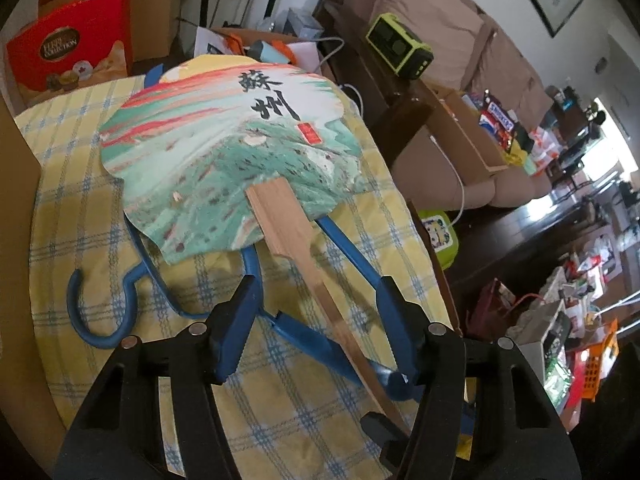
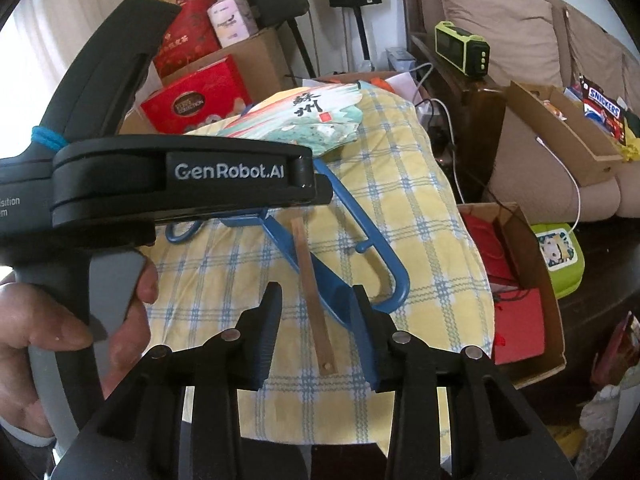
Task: Organize objects
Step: 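Close both grippers on the wooden handle of the paper fan, then lift the paper fan by its handle with both grippers over the box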
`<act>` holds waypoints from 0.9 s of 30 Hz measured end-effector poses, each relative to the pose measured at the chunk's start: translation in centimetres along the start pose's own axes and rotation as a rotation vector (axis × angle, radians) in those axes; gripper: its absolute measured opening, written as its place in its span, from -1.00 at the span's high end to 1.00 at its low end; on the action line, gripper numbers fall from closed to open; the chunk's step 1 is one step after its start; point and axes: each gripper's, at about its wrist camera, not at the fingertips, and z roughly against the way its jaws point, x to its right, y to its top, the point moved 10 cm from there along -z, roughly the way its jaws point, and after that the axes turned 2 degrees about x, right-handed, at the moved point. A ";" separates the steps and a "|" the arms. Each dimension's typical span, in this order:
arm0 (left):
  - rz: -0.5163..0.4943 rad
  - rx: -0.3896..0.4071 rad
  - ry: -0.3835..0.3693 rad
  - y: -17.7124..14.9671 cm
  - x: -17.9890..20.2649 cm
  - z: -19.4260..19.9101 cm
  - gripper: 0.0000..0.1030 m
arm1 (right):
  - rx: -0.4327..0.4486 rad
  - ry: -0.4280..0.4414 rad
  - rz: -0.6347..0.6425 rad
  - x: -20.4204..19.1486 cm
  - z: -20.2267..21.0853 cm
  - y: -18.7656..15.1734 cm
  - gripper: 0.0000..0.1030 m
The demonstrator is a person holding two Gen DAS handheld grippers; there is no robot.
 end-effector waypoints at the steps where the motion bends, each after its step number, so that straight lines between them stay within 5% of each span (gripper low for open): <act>1: 0.001 0.001 0.002 0.1 0.0 -0.1 -0.08 | 0.001 0.002 0.001 -0.1 -0.1 0.0 0.38; 8: 0.039 0.015 0.048 0.5 -1.7 -0.7 0.27 | -0.003 0.013 0.019 -0.7 -0.7 0.1 0.64; 14: 0.084 0.022 0.013 0.7 -2.4 -0.6 0.47 | -0.024 0.035 0.034 -1.3 -1.5 -0.3 0.81; 27: 0.147 -0.008 -0.043 -0.6 -2.9 0.4 0.57 | -0.001 0.074 0.082 -3.8 -0.8 0.0 0.86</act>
